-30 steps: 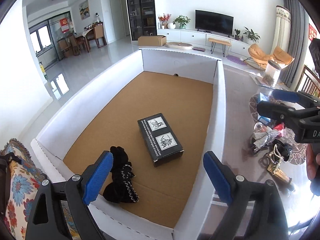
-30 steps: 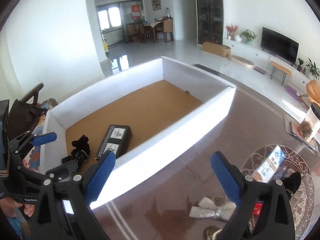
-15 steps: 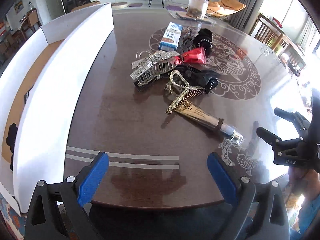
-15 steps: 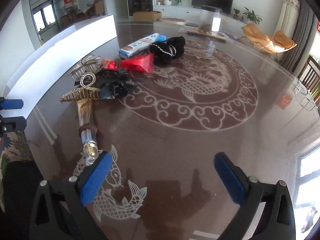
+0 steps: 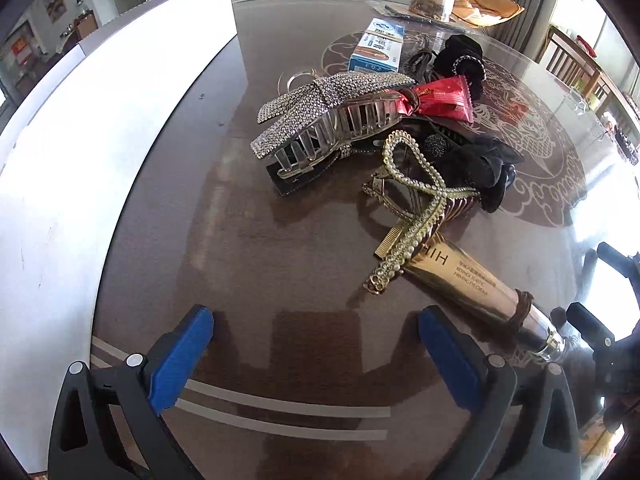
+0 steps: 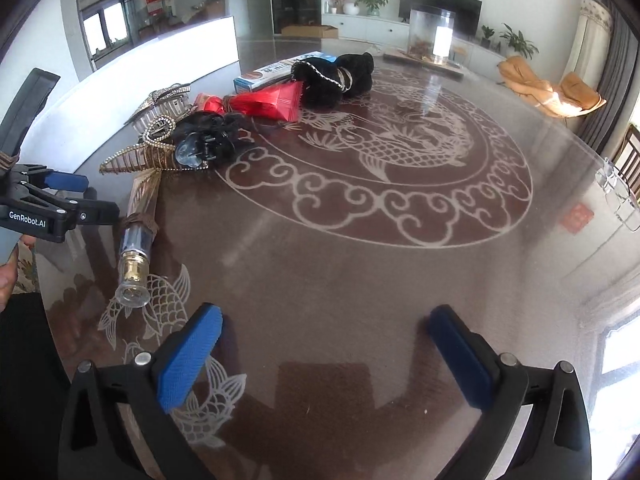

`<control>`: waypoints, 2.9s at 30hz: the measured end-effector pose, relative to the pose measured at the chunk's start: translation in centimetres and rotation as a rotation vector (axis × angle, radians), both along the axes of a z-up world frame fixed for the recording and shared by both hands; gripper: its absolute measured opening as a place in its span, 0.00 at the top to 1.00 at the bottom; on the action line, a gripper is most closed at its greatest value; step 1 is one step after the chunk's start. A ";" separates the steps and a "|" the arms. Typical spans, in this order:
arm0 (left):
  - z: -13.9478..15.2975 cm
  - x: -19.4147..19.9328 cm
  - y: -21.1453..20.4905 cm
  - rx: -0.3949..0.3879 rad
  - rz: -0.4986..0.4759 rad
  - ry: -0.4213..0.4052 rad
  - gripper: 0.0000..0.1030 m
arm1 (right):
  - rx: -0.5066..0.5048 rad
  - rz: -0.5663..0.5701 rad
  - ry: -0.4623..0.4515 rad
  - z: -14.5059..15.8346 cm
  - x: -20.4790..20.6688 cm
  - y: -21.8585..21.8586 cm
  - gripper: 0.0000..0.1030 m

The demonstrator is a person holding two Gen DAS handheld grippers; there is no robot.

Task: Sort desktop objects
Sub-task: 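Move the left gripper over the rhinestone bow clip and hold there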

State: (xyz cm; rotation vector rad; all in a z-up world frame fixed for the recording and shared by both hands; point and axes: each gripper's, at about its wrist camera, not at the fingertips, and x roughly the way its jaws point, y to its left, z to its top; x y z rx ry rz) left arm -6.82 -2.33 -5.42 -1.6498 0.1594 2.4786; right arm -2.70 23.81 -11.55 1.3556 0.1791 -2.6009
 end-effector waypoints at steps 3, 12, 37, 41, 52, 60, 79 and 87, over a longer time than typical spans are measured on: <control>0.2 -1.6 0.5 0.006 -0.009 0.032 0.00 | -0.004 -0.003 0.014 0.0 -0.4 0.0 0.00; 0.0 -6.1 2.1 0.052 -0.083 0.215 0.00 | -0.005 -0.003 0.015 0.1 -0.4 0.0 0.00; -0.4 -7.2 2.5 0.056 -0.080 0.223 0.00 | -0.004 -0.003 0.015 0.1 -0.4 -0.1 0.00; -0.4 -7.2 2.5 0.056 -0.080 0.223 0.00 | -0.004 -0.003 0.015 0.1 -0.4 -0.1 0.00; -0.5 -7.3 2.4 0.056 -0.081 0.223 0.00 | -0.004 -0.003 0.015 0.1 -0.4 -0.1 0.00; -0.6 -7.2 2.4 0.056 -0.081 0.224 0.00 | -0.004 -0.002 0.015 0.1 -0.4 -0.1 0.00; -0.7 -7.1 2.4 0.056 -0.082 0.225 0.00 | -0.004 -0.002 0.015 0.1 -0.3 -0.1 0.00; -0.7 -7.1 2.3 0.056 -0.082 0.225 0.00 | -0.004 -0.002 0.015 0.1 -0.3 -0.1 0.00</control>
